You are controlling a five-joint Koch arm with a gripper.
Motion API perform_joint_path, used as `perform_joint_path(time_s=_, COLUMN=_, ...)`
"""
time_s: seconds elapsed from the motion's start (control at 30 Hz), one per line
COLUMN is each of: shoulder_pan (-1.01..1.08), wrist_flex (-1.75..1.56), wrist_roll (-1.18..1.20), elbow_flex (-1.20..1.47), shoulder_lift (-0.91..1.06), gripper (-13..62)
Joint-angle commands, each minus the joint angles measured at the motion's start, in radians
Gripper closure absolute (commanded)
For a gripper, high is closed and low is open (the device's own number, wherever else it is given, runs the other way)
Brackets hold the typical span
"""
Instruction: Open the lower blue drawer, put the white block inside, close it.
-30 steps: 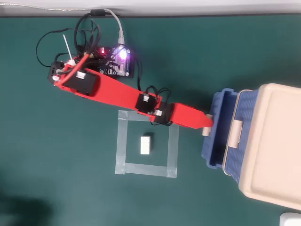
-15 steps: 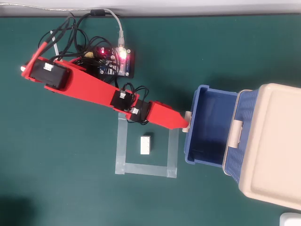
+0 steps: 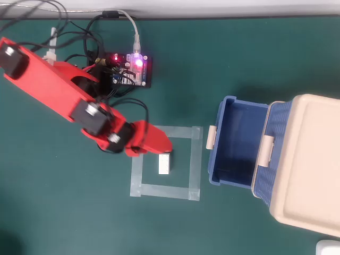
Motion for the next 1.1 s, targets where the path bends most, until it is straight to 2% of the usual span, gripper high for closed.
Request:
perform_joint_path(time_s=0.0, shoulder_pan=0.009, wrist_flex=-0.003, wrist_roll=-0.114, elbow_flex=-0.077, shoulder_lift=-0.084, gripper=15.5)
perform_joint_path(time_s=0.23, shoulder_pan=0.084, wrist_flex=-0.011, wrist_roll=-0.103, elbow_flex=-0.264, shoulder_lift=-0.356, gripper=15.5)
perform_joint_path(time_s=0.8, shoulder_pan=0.126, wrist_flex=-0.009, wrist_roll=-0.043, elbow_flex=-0.253, shoulder_lift=-0.537, gripper=17.2)
perform_joint_path(time_s=0.83, shoulder_pan=0.124, wrist_flex=-0.011, wrist_roll=-0.028, elbow_flex=-0.255, shoulder_lift=-0.54, gripper=19.2)
perform_joint_path(time_s=0.9, shoulder_pan=0.123, wrist_flex=-0.009, wrist_roll=-0.008, elbow_flex=-0.259, shoulder_lift=-0.538, gripper=28.9)
perform_joint_path(time_s=0.97, shoulder_pan=0.123, wrist_flex=0.0, wrist_roll=-0.008, elbow_flex=-0.259, shoulder_lift=-0.534, gripper=41.7)
perform_joint_path(time_s=1.0, shoulder_pan=0.124, wrist_flex=0.006, wrist_roll=-0.008, elbow_flex=-0.256, shoulder_lift=-0.529, gripper=51.6)
perform_joint_path(time_s=1.03, shoulder_pan=0.126, wrist_flex=0.018, wrist_roll=-0.008, elbow_flex=-0.256, shoulder_lift=-0.528, gripper=57.8)
perform_joint_path(time_s=1.07, shoulder_pan=0.126, wrist_flex=0.031, wrist_roll=-0.006, elbow_flex=-0.258, shoulder_lift=-0.523, gripper=57.5)
